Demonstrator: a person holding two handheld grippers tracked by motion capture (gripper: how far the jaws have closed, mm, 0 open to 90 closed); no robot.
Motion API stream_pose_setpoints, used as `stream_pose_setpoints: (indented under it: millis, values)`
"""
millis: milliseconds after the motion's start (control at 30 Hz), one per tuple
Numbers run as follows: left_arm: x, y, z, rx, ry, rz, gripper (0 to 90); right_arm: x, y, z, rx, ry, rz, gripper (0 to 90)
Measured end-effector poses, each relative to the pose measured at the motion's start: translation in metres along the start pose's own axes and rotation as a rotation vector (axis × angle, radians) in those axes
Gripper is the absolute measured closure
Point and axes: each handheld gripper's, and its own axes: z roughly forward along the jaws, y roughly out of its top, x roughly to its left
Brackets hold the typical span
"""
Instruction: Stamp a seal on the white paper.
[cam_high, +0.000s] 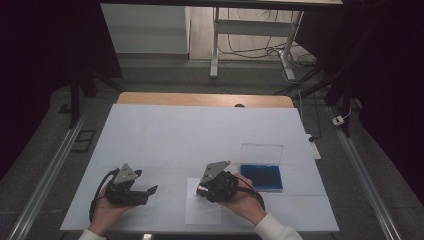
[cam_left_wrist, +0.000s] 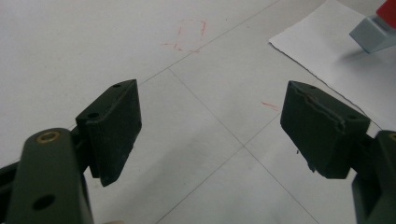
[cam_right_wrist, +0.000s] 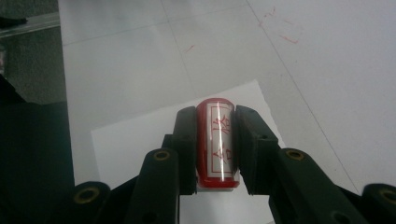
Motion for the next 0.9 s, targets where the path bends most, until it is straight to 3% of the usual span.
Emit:
stream_pose_setpoints:
  millis: [900]
  values:
    - [0.001, -0.001, 0.001, 0.007, -0.004, 0.001, 20.9, -0.003, -0.005, 0.018, 0.041, 0.0, 0.004, 70.2]
